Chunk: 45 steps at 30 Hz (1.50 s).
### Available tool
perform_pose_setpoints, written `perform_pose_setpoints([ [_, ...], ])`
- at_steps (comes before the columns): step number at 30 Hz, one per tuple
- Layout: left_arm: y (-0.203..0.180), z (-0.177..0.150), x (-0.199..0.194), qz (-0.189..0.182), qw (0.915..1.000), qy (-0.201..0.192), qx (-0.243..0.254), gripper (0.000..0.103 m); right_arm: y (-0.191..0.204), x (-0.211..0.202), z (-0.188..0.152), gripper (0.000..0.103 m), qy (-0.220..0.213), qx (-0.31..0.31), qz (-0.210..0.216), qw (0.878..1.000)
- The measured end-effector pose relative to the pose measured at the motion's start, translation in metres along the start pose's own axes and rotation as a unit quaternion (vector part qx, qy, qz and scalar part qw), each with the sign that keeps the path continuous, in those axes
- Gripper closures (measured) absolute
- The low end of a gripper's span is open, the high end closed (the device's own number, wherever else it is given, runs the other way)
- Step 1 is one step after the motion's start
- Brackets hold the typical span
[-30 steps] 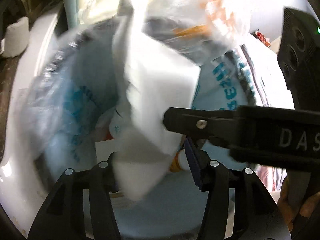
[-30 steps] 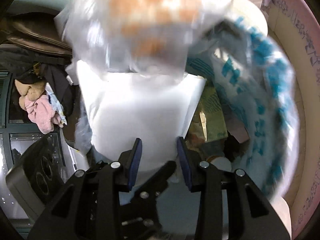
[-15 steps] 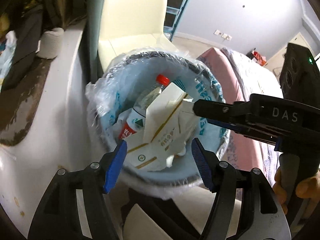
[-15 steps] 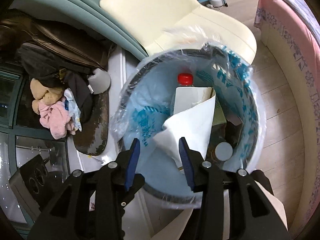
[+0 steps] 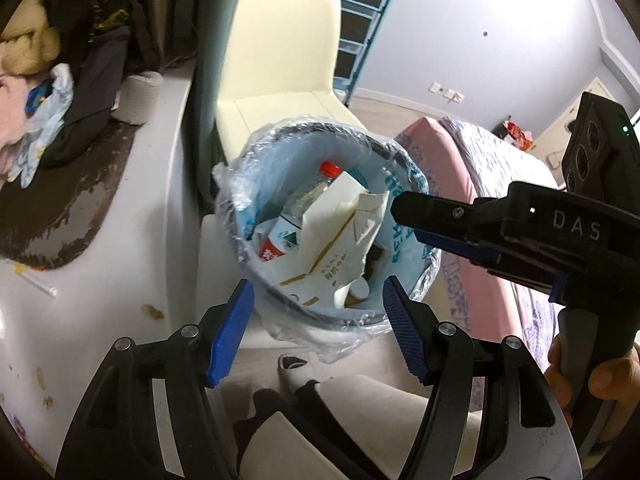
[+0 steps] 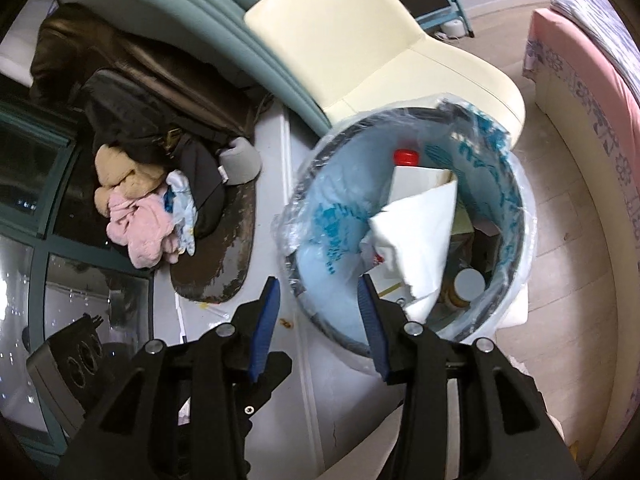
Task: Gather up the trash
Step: 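Move both tools back over the table toward the red battery card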
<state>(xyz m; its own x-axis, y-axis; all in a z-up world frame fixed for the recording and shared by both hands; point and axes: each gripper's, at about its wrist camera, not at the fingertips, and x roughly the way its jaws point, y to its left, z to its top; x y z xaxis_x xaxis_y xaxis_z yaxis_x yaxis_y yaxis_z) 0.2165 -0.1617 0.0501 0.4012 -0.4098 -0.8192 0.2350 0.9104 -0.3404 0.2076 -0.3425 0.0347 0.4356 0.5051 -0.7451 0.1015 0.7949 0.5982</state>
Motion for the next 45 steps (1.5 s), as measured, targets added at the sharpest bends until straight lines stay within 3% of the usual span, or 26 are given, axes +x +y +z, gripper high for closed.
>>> perform_pose_setpoints([
  [11, 0.046, -0.035, -0.056, 0.031, 0.9965, -0.045, -0.063, 0.039, 0.073, 0.016, -0.034, 0.064, 0.028, -0.085, 0.027, 0.996],
  [21, 0.115, -0.113, -0.125, 0.087, 0.9808, -0.081, -0.155, 0.039, 0.153, 0.051, -0.107, 0.064, 0.091, -0.169, 0.061, 0.979],
  [34, 0.185, -0.242, -0.205, 0.148, 0.9422, -0.114, -0.278, 0.039, 0.242, 0.084, -0.229, 0.064, 0.169, -0.27, 0.097, 0.943],
  [45, 0.235, -0.318, -0.24, 0.167, 0.8911, -0.149, -0.395, 0.039, 0.297, 0.112, -0.304, 0.063, 0.229, -0.361, 0.101, 0.899],
])
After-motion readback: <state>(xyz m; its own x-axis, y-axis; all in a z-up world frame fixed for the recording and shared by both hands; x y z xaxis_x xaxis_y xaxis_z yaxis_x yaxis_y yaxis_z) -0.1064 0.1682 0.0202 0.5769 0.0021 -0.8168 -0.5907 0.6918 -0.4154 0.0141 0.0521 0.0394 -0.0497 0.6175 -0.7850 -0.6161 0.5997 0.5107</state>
